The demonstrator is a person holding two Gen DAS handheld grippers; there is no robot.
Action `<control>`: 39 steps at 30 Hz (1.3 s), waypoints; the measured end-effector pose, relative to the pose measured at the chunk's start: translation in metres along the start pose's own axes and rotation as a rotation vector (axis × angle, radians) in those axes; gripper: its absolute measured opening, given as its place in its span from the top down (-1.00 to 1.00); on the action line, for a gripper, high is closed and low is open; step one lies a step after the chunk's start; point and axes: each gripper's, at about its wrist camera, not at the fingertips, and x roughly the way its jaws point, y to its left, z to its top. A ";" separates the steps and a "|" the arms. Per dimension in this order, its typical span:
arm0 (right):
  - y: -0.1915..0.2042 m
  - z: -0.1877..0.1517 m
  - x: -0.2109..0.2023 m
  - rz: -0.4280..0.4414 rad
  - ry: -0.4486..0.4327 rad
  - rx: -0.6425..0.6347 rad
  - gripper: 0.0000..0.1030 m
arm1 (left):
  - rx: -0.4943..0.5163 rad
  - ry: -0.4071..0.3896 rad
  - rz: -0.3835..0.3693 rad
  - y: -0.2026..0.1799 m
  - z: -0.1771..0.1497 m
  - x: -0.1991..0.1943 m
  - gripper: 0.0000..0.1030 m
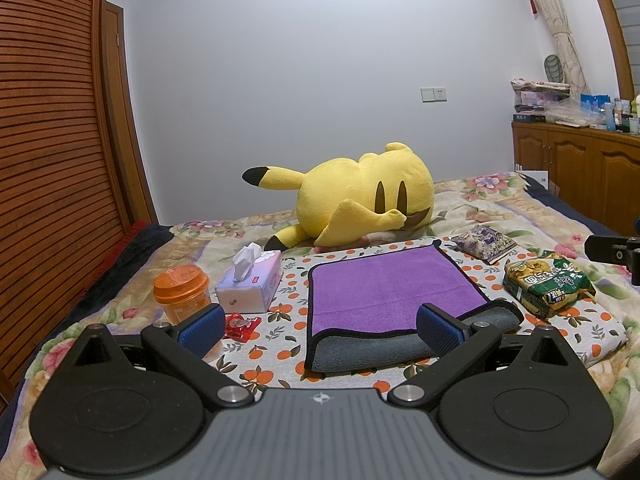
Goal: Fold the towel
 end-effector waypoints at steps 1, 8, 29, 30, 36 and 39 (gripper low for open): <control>0.000 0.000 0.000 0.000 0.000 0.000 -1.00 | 0.000 0.000 0.000 0.000 0.000 0.000 -1.00; 0.000 0.000 0.000 0.000 0.000 -0.001 -1.00 | 0.000 0.000 0.000 0.000 0.000 0.000 -1.00; 0.003 0.000 0.012 -0.002 0.037 -0.018 -1.00 | 0.001 0.046 -0.019 -0.001 -0.003 0.011 -1.00; 0.003 0.000 0.013 -0.001 0.040 -0.020 -1.00 | -0.001 0.051 -0.023 -0.001 -0.003 0.012 -1.00; 0.005 -0.001 0.020 0.003 0.057 -0.037 -1.00 | -0.005 0.080 -0.040 0.000 -0.003 0.021 -1.00; 0.007 -0.001 0.024 0.003 0.064 -0.042 -1.00 | -0.010 0.087 -0.043 0.001 -0.002 0.025 -1.00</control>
